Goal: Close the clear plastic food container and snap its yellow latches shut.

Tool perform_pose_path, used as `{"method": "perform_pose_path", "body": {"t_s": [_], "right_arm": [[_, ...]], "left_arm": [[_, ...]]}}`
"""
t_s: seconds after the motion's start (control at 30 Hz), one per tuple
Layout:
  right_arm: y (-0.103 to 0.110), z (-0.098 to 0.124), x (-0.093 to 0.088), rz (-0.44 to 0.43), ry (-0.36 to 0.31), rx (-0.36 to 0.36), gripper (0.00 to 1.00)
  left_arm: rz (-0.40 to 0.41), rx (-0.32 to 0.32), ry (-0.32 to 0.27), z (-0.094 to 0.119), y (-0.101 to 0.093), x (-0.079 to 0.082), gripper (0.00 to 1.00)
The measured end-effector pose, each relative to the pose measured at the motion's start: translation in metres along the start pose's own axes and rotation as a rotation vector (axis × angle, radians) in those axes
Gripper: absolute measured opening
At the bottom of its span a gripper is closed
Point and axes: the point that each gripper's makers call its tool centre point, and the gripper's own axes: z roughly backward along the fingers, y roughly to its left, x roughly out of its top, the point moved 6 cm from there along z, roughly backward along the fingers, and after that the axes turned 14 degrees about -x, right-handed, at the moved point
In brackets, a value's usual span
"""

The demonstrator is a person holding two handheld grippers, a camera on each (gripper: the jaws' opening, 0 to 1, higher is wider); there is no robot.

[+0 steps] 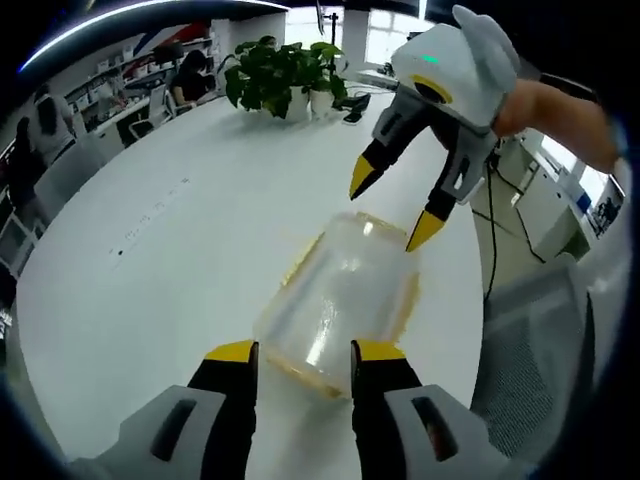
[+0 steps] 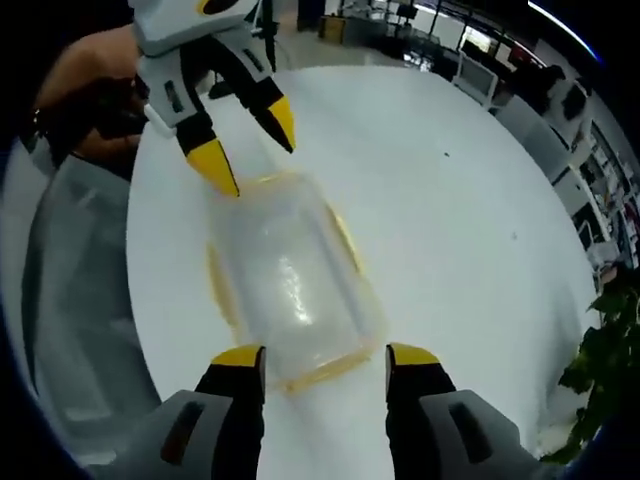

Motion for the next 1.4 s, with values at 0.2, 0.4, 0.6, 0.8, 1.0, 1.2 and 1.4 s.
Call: {"method": "perform_pose_path", "body": {"t_s": [0.2,0.4,0.6,0.8,1.0,1.2,1.4], "right_arm": [[0.002,0.000,0.002,0.041,0.000,0.014,0.45],[0.004,0.000,0.004,0.064,-0.010,0.021,0.43],[0.008,-0.003,0.003,0.110,-0.007,0.044,0.40],[0.008,-0.006,0.006,0.130,-0.017,0.055,0.39],[0.010,-0.006,0.010,0.141,-0.025,0.066,0.38],[0.013,-0.007,0.014,0.150,-0.031,0.080,0.38],[0.013,-0.010,0.019,0.156,-0.041,0.087,0.38]], "left_arm": [[-0.113,-0.009,0.063,-0.006,-0.007,0.004,0.35],[-0.153,-0.056,0.049,-0.012,-0.011,0.008,0.31],[-0.208,-0.067,0.072,-0.018,-0.012,0.009,0.31],[-0.252,-0.070,0.095,-0.021,-0.011,0.010,0.30],[-0.291,-0.069,0.102,-0.024,-0.014,0.014,0.30],[-0.302,-0.084,0.101,-0.028,-0.015,0.015,0.30],[-0.300,-0.091,0.091,-0.030,-0.016,0.019,0.30]]}}
